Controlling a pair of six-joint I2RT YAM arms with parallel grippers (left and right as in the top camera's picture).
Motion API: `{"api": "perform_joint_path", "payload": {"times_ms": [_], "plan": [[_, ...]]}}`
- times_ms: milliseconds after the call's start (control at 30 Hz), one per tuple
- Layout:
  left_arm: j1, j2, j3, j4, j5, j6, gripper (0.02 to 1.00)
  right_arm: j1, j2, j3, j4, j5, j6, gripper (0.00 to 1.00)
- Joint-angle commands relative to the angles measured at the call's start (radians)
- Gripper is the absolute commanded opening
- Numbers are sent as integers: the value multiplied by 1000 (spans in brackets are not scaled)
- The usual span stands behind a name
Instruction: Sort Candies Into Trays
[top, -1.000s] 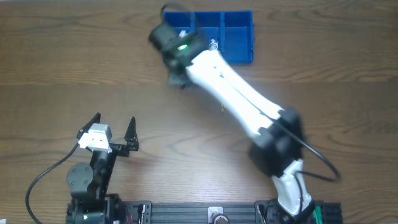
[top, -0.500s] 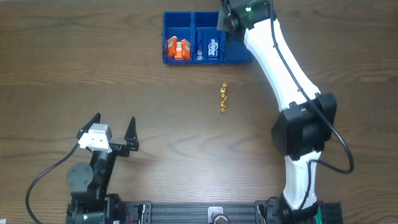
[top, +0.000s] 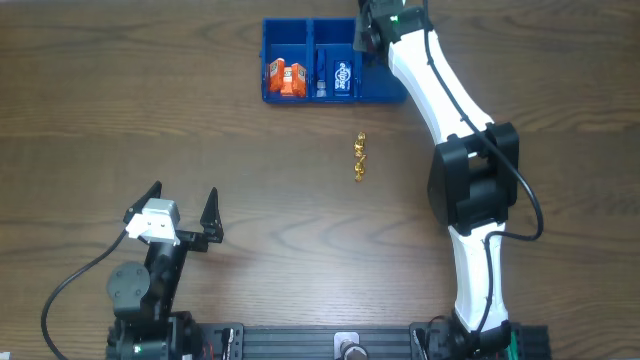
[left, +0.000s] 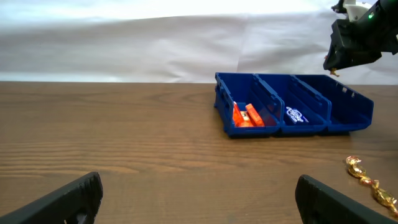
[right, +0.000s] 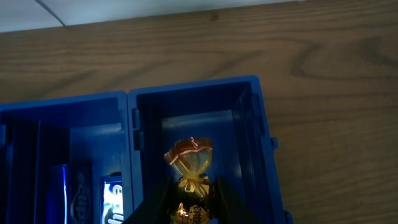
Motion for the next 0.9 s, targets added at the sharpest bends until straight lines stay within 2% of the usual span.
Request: {"api": "perform_joint_path", "payload": {"times_ms": [33,133,233,367,600,700,900], "plan": [[-3,-6,-21,-30,20,15,998,-1,5,-1,-2,6,-13,334],[-3,-6,-21,-30,20,14,996,3,5,-1,-10,6,-14,592],[-3,-6,-21,-30,20,14,998,4,5,-1,-17,6,-13,687],[-3,-6,-21,-30,20,14,998,8,-6,30,-66,6,-13,715],[-3,-6,-21,-30,20,15,996,42,-152,104,-281,5,-4,772],[-3,-6,-21,-30,20,14,998,71,-243,104,-433,2,65,776],[-3,-6,-21,-30,20,15,998,140,-344,104,-729,-107,160,822]]}}
